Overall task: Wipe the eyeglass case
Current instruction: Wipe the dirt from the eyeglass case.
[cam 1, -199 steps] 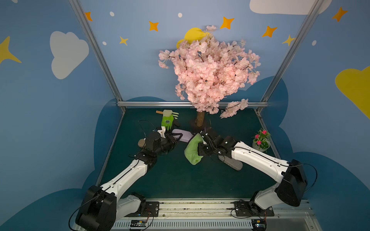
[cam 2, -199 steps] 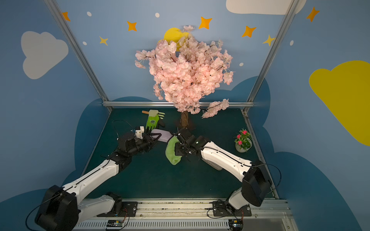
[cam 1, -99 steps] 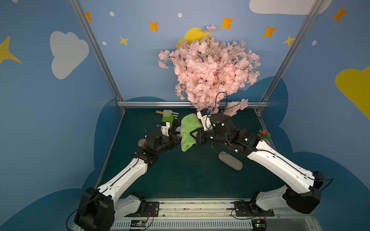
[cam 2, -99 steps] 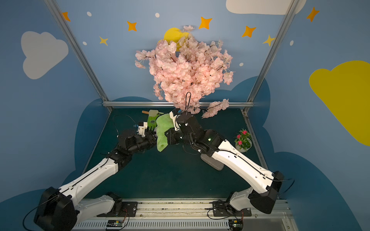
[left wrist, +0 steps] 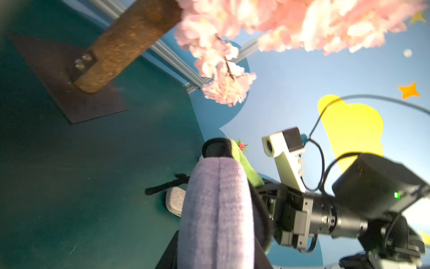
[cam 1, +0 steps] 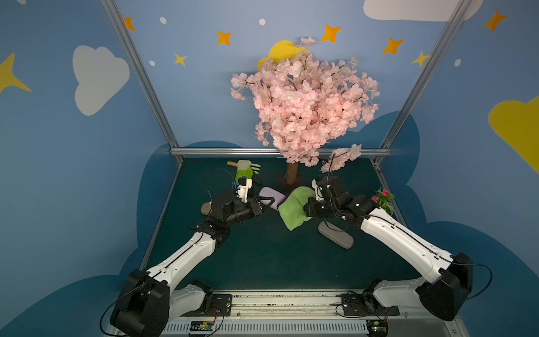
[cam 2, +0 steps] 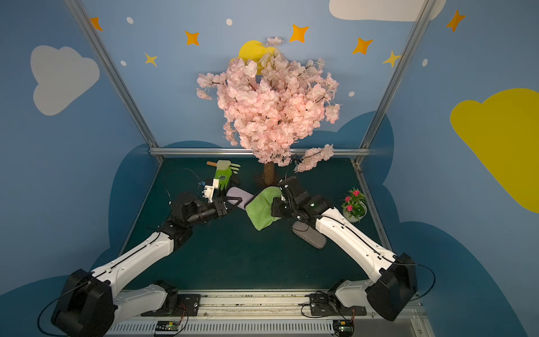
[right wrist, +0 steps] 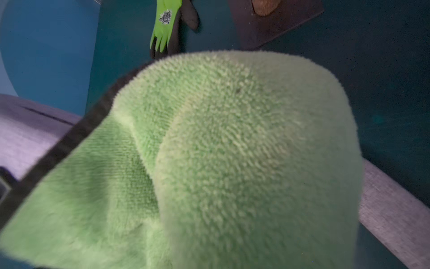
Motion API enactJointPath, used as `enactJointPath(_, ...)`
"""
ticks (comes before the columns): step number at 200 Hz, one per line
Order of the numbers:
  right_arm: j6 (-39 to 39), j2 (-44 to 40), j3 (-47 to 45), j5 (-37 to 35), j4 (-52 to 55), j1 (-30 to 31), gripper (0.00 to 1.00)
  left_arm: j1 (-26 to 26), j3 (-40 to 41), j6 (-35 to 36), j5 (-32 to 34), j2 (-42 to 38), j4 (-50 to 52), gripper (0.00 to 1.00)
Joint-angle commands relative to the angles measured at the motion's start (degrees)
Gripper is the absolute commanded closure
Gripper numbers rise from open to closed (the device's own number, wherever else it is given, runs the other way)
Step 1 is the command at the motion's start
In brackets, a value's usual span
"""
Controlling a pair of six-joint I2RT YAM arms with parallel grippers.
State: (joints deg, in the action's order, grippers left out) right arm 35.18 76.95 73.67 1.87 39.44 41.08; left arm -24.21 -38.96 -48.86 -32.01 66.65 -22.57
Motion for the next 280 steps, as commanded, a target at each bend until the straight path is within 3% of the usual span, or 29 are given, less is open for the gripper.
enactJointPath(1,-6.9,0.2,12.9,4.8,6.0,0.8,1.0,-3.8,-5.1,22.3,-1.3,-3.4,9.3,0.97)
enactJointPath(17,-5.0,2.1,18.4,10.3,4.8,2.6,1.0,-6.6,-5.0,30.8,3.2,-4.9,12.0,0.97)
enactJointPath(60,9.9,9.0,16.0,18.9,-9.4,10.5,1.0,-7.8,-5.3,35.0,8.2,-4.4,8.7,0.97)
enactJointPath(92,15.1,6.7,3.6,20.3,-11.6,3.3,1.0,-8.1,-5.0,35.1,8.7,-6.3,5.8,0.97)
enactJointPath(111,13.1,3.0,-4.5,18.2,-12.2,-1.6,1.0,-8.1,-4.2,34.9,10.8,-8.1,5.6,0.97)
enactJointPath(130,8.8,0.4,-6.4,14.6,-7.6,-4.5,1.0,-8.1,-4.3,34.9,10.9,-8.9,6.3,0.97)
enactJointPath(156,2.9,-0.7,3.2,8.9,2.2,-3.6,1.0,-8.1,-4.1,36.9,11.6,-8.5,9.0,0.97)
enactJointPath(182,-3.5,-0.8,13.1,3.8,3.6,3.8,1.0,-8.1,-4.1,38.0,12.4,-7.0,10.9,0.97)
enactJointPath(206,-3.7,2.9,18.8,8.3,1.7,9.7,1.0,-8.2,-4.7,37.8,12.2,-5.5,11.2,0.97)
enactJointPath(237,0.1,6.9,17.1,16.2,-6.1,14.0,1.0,-8.2,-5.3,37.1,12.3,-4.5,11.2,0.97)
enactJointPath(256,2.7,6.9,12.6,16.4,-7.6,11.3,1.0,-8.2,-5.2,37.0,12.7,-5.3,11.2,0.97)
enactJointPath(280,6.2,3.9,2.4,18.5,-9.6,1.4,1.0,-8.2,-4.4,36.4,13.4,-6.6,10.4,0.97)
